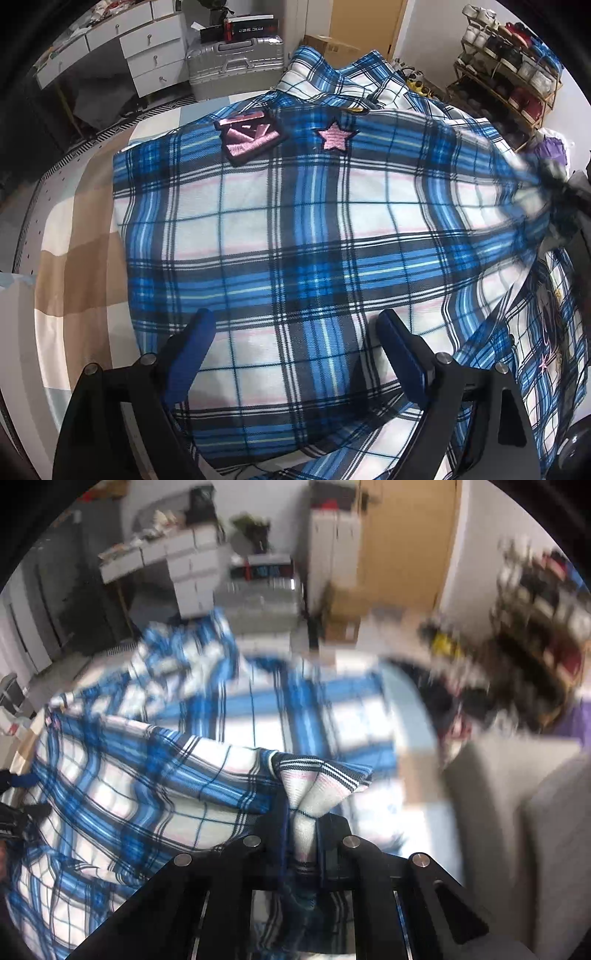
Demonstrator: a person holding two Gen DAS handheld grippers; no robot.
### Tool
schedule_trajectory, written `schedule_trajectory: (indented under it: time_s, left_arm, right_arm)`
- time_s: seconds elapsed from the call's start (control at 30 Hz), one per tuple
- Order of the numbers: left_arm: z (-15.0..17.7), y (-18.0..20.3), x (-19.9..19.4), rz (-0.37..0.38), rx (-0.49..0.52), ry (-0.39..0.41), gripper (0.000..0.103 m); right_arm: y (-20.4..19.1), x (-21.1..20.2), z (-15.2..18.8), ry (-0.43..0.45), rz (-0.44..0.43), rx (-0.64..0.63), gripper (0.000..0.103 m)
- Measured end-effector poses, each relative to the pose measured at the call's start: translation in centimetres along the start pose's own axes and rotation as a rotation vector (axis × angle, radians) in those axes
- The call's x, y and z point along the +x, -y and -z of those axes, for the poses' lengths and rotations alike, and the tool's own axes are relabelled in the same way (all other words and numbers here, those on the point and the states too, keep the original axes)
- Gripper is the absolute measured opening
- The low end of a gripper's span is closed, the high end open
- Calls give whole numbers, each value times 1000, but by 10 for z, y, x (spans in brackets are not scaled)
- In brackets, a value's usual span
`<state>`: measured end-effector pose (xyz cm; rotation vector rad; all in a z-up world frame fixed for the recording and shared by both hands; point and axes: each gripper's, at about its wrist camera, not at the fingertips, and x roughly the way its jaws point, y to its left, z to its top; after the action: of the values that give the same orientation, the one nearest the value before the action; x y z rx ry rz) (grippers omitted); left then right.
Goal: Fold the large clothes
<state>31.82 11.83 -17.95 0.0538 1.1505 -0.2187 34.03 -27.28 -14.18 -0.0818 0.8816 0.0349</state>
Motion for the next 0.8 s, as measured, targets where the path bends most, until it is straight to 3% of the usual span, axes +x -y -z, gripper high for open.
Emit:
schedule_trajectory:
  time_s: [0.07,0.1,0.17,0.23,0.27,0.37,0.43,0.47,0.53,0.63,0.7,0.73,0.8]
  left_arm:
    - [1,-1,-2,7,-5,-2,86]
    - [-1,0,-3,7,-4,-5,86]
    - [-5,-2,-12,1,-7,9,86]
    - [-11,-2,-25,19,-9,39,86]
    - [-18,0,-32,25,-3,57,86]
    - [-39,8,-41,8,16,104,86]
    - [-58,17,-35,7,28,114,86]
    - [-65,18,-29,-3,33,111,86]
    - [-80,20,-6,-46,24,81,86]
    - [-85,15,35,-75,-10,-55,86]
    - [-83,12,52,-91,-29,-108,90]
    - [-82,9,52,-84,-45,-72,91]
    - [-80,4,55,-91,-52,-73,94]
  right_arm:
    - [4,6,-11,3,3,0,11]
    - [3,17,-13,-23,45,-20,13]
    - [3,45,-9,-110,113,-54,18]
    - [5,66,2,-204,138,-63,32]
    - [7,69,4,-221,141,-61,33]
    - [7,45,8,-151,227,-66,48]
    - [-6,24,5,-56,380,-130,73]
    - [-16,15,3,-4,402,-171,75]
    - [-37,2,-2,44,276,-217,77]
    - [-56,12,-1,-16,78,-197,78]
    - [-64,32,6,-67,40,-190,78]
    - [-66,44,8,-88,38,-188,78]
    - [-64,70,16,-162,17,-195,78]
